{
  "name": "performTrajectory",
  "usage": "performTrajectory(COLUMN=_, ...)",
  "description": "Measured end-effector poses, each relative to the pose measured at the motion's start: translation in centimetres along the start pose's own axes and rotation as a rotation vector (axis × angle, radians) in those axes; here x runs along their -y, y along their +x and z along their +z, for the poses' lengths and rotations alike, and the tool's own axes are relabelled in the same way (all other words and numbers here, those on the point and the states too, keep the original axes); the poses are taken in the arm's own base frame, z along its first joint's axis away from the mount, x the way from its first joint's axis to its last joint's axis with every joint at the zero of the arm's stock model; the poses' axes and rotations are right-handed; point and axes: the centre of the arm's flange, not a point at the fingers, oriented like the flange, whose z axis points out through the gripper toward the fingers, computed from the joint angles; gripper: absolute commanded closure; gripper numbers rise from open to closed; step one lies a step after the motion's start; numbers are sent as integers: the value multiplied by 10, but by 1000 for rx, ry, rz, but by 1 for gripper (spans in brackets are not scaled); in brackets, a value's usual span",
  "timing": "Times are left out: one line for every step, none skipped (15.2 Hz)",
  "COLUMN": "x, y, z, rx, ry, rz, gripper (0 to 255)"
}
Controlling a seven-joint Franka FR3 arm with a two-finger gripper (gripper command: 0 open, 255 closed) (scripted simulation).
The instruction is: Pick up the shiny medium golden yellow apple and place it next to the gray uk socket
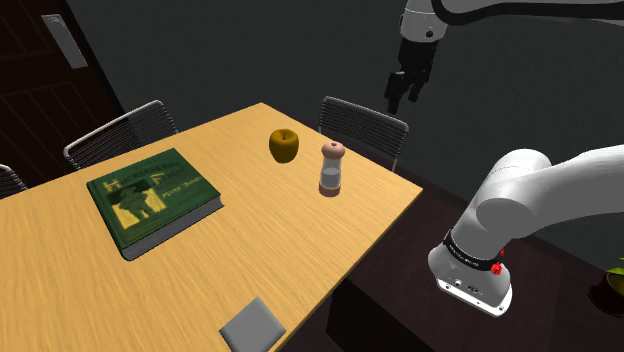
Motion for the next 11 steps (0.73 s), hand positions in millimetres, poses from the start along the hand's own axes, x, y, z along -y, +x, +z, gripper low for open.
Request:
performTrajectory(x=0, y=0, z=0, rx=0, ry=0, rz=0, gripper=0)
performTrajectory(x=2, y=4, z=3, rx=-3, ry=-1, rz=-8, gripper=0)
performTrajectory(x=5, y=12, z=5, rx=-7, ry=-4, rz=-19, gripper=0)
performTrajectory(x=6, y=22, z=9, rx=-13, ry=-6, rz=-33, gripper=0)
performTrajectory(x=9, y=31, z=15, rx=-18, ry=-9, rz=-47, gripper=0)
performTrajectory(x=14, y=42, z=19, rx=-25, ry=-12, rz=-63, gripper=0)
performTrajectory(x=18, y=51, z=25, rx=-31, ry=-15, rz=-78, gripper=0)
performTrajectory(x=23, y=64, z=28, rx=-39, ry=-18, rz=-94, gripper=0)
performTrajectory(x=28, y=73, z=32, rx=-45, ry=-20, rz=-110, gripper=0)
performTrajectory(x=33, y=84, z=40, rx=-51, ry=-23, rz=-125, gripper=0)
performTrajectory(x=38, y=93, z=42, rx=-58, ry=-26, rz=-141, gripper=0)
